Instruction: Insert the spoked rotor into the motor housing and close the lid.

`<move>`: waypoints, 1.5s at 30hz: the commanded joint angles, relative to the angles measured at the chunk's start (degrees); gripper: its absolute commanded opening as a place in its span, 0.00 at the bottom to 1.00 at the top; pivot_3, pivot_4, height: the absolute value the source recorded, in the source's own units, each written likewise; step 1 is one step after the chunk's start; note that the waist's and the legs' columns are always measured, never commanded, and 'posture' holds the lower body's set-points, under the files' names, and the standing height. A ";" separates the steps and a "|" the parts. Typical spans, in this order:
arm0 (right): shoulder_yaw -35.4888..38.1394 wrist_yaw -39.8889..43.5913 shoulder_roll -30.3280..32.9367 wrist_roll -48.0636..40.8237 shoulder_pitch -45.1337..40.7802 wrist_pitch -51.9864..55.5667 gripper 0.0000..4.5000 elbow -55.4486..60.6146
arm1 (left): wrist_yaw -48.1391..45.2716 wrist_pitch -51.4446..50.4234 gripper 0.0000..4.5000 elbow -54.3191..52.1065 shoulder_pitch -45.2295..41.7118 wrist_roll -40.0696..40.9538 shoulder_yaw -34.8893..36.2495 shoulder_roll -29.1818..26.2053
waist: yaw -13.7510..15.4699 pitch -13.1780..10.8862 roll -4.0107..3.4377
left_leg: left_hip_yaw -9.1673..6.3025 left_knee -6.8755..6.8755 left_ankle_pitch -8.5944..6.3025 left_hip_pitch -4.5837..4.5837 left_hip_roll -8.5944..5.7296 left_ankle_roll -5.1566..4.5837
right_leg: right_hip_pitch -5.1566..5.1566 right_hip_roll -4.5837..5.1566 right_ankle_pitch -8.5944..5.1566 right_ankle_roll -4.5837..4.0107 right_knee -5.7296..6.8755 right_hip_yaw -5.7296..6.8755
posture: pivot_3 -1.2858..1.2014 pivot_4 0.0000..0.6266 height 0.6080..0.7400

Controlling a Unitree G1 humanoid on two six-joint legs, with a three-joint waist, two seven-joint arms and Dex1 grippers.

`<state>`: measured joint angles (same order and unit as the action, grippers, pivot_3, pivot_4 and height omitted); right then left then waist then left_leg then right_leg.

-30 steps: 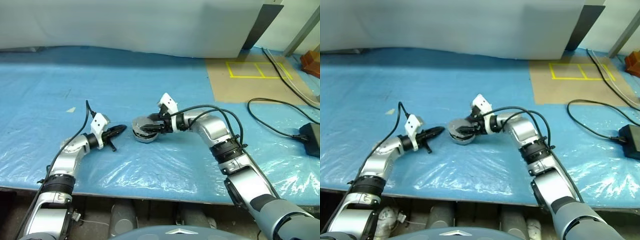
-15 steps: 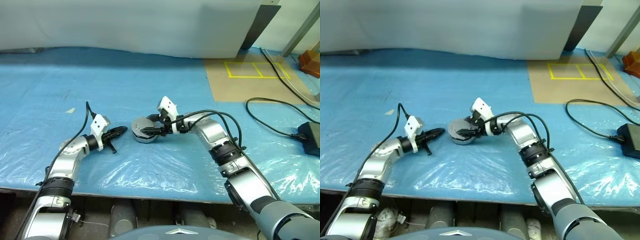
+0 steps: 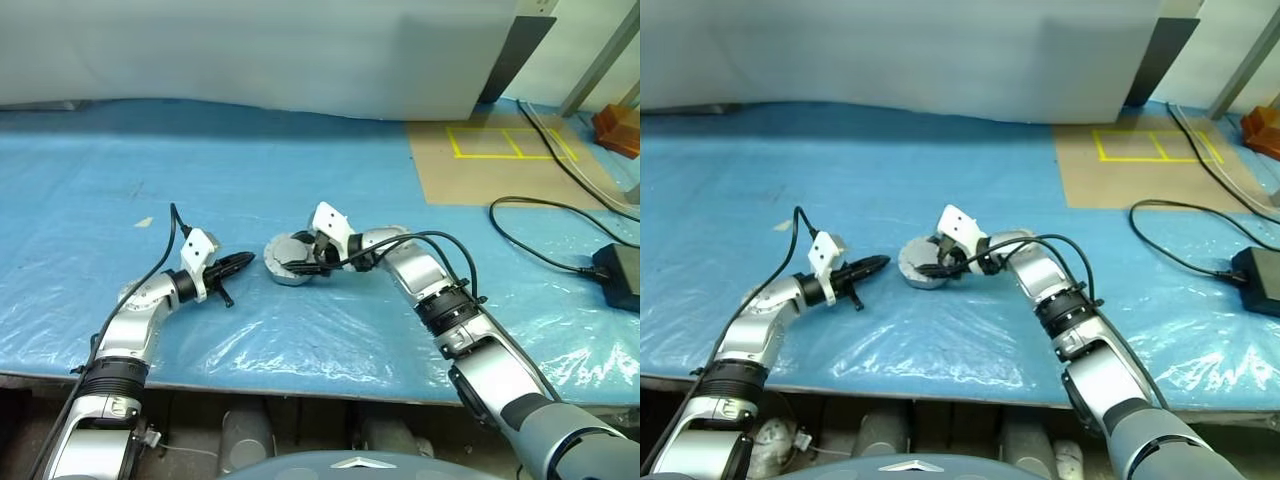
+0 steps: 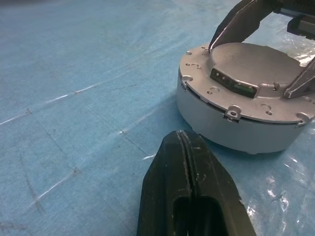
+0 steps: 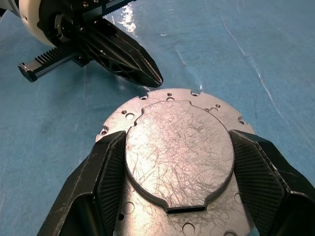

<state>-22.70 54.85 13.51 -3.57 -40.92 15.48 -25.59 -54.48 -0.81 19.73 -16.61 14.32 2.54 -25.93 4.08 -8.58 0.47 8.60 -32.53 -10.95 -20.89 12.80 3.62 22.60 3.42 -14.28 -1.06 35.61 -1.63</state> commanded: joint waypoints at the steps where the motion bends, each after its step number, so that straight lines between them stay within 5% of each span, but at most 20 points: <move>1: -3.38 0.33 2.97 5.29 3.61 2.17 0.66 -7.96 | -0.11 -0.96 0.00 -3.25 -0.29 1.83 0.67 -0.10 | 0.05 0.16 -0.05 | 0.00 0.00 0.00 0.00 0.00 0.00 | -0.01 0.01 0.00 0.00 -0.02 0.01 | 0.52 0.24 1.00; 11: 0.06 -0.10 -0.34 1.84 2.57 8.77 0.66 -6.24 | -0.25 -10.92 0.00 -12.80 -2.46 9.44 0.77 0.71 | 0.00 0.26 -0.12 | 0.02 0.11 0.00 0.01 -0.01 -0.01 | 0.02 0.02 -0.01 -0.01 -0.06 0.01 | 0.52 0.24 1.00; 25: 0.89 -0.94 0.06 1.66 4.15 10.66 0.66 -3.80 | 2.48 -7.07 0.00 -4.64 -1.60 0.69 -5.22 1.78 | -0.01 0.57 -0.46 | 0.06 0.34 0.00 0.02 0.00 -0.01 | -0.09 -0.03 -0.01 0.01 -0.54 0.02 | 0.52 0.24 1.00; 45: 2.01 -2.79 -1.42 0.35 4.75 9.10 0.66 3.33 | 0.11 -4.33 0.00 -2.41 -0.71 -0.84 -7.78 1.37 | 0.12 0.82 -0.56 | 0.11 0.94 0.00 0.26 -0.10 0.00 | -0.29 0.03 -0.12 0.19 -0.95 0.04 | 0.52 0.24 1.00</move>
<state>-19.85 53.12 12.02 -4.62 -38.30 23.61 -20.09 -53.44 -4.23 16.28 -18.75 15.49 -2.50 -24.66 4.20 -7.76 -0.09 8.71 -31.57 -10.95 -20.64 12.70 3.62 22.31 3.45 -14.40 -0.87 34.66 -1.59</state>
